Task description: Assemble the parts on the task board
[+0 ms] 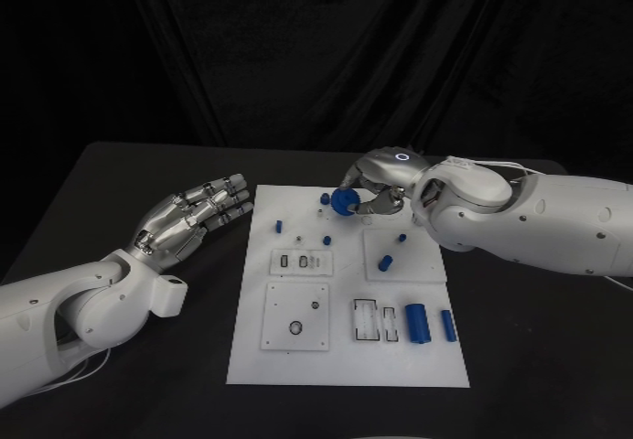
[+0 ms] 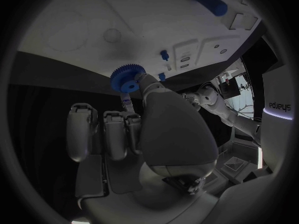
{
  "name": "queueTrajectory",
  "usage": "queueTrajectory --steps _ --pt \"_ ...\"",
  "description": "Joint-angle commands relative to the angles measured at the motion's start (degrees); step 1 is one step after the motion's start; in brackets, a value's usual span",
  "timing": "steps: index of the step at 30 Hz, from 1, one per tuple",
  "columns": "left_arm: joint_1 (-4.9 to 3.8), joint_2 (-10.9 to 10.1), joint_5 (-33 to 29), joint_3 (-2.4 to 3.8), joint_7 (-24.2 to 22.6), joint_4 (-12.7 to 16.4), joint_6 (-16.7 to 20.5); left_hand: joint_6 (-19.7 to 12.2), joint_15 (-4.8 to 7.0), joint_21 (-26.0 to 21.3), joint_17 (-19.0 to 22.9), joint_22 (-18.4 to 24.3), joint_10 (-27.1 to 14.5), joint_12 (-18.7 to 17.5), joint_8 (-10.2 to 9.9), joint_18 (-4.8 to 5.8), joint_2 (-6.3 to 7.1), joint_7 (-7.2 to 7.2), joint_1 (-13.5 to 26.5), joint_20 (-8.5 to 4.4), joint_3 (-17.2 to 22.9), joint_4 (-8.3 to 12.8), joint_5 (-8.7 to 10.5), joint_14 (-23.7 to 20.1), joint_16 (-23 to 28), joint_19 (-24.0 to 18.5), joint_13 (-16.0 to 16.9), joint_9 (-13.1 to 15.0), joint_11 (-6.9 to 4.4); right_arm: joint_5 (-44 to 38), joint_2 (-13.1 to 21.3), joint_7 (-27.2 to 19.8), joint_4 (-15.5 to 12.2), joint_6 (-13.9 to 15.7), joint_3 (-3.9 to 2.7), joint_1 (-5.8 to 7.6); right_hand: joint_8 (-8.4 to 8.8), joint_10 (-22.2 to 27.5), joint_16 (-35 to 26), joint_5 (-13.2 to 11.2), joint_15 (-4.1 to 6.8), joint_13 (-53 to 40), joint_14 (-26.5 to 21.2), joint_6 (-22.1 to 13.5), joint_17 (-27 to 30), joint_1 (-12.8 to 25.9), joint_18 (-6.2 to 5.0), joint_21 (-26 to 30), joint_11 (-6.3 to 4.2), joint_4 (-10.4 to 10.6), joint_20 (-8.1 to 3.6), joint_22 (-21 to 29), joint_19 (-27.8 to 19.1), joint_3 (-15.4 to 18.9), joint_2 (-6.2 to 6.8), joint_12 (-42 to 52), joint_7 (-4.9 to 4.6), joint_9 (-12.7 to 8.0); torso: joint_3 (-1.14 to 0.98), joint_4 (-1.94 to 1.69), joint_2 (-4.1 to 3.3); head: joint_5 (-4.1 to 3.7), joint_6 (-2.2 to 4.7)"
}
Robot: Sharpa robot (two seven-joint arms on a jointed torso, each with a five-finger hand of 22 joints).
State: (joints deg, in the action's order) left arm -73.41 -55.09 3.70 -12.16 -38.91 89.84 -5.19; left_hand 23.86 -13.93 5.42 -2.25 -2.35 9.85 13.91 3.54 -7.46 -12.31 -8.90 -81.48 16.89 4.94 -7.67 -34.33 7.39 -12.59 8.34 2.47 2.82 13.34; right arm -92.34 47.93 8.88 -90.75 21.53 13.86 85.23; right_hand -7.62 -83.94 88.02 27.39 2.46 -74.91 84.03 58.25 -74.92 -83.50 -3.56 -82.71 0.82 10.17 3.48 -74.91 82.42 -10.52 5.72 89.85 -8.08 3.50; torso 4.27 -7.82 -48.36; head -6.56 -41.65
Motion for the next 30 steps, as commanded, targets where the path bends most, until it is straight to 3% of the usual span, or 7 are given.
queueTrajectory --steps 1,9,21,30 --pt "-0.05 0.16 -0.14 0.03 -10.24 -0.02 -1.08 -0.02 -0.34 0.35 -0.07 0.01 0.01 0.33 0.25 1.21 0.03 -0.56 0.81 -0.01 0.42 0.07 -0.35 0.10 -0.27 0.38 0.08 0.05 0.33 -0.46 -1.51 -1.68 0.52 0.34 -0.05 -0.04 -6.20 -6.06 0.11 -0.38 0.52 -15.09 4.57 3.07 -10.96 0.83 0.73 -0.22 -0.30 0.24 -0.01 -5.93 0.40 -0.05 0.04 0.15 3.52 12.67 -0.04 -0.05 -0.01 -0.06 -0.27" --pt "-0.05 0.18 -0.14 0.03 -10.18 -0.09 -1.11 -0.02 -0.34 0.35 -0.07 0.01 0.01 0.33 0.25 1.21 0.03 -0.56 0.81 -0.01 0.42 0.07 -0.35 0.10 -0.27 0.38 0.08 0.05 0.33 0.20 -5.14 -2.67 2.79 -0.39 -0.06 -0.55 -6.21 -6.06 0.07 -0.75 0.54 -15.09 4.55 2.65 -10.88 1.03 0.73 -0.22 -0.29 0.26 -0.05 -5.97 0.43 -0.08 -0.02 0.15 3.49 12.96 0.05 -0.14 -0.06 0.00 -0.39" --pt "-0.05 0.31 -0.14 0.03 -10.10 0.00 -1.17 -0.02 -0.34 0.35 -0.07 0.01 0.01 0.33 0.25 1.21 0.03 -0.56 0.81 -0.01 0.42 0.07 -0.35 0.10 -0.27 0.38 0.08 0.05 0.33 0.52 -7.48 -2.43 4.70 -2.28 -0.07 -0.86 -5.25 -6.06 -0.42 -1.27 0.15 -15.09 4.24 0.39 -10.02 1.24 0.48 0.59 0.26 0.12 0.18 -5.15 -0.29 -0.59 -0.11 0.15 2.79 13.38 -0.06 -0.19 -0.15 -0.36 -0.51" --pt "-0.05 0.28 -0.14 0.03 -10.00 -0.01 -1.21 -0.02 -0.34 0.35 -0.07 0.01 0.01 0.33 0.25 1.21 0.03 -0.56 0.81 -0.01 0.42 0.07 -0.35 0.10 -0.27 0.38 0.08 0.05 0.33 0.54 -7.58 -1.49 5.50 -3.22 -0.07 -0.94 -4.05 -6.06 -1.05 -0.77 -0.41 -15.09 3.78 -0.98 -8.93 1.06 0.18 1.58 0.91 -0.25 0.66 -4.20 -1.17 -1.39 0.11 0.15 2.06 13.41 -0.07 0.18 -0.08 0.00 -0.45"
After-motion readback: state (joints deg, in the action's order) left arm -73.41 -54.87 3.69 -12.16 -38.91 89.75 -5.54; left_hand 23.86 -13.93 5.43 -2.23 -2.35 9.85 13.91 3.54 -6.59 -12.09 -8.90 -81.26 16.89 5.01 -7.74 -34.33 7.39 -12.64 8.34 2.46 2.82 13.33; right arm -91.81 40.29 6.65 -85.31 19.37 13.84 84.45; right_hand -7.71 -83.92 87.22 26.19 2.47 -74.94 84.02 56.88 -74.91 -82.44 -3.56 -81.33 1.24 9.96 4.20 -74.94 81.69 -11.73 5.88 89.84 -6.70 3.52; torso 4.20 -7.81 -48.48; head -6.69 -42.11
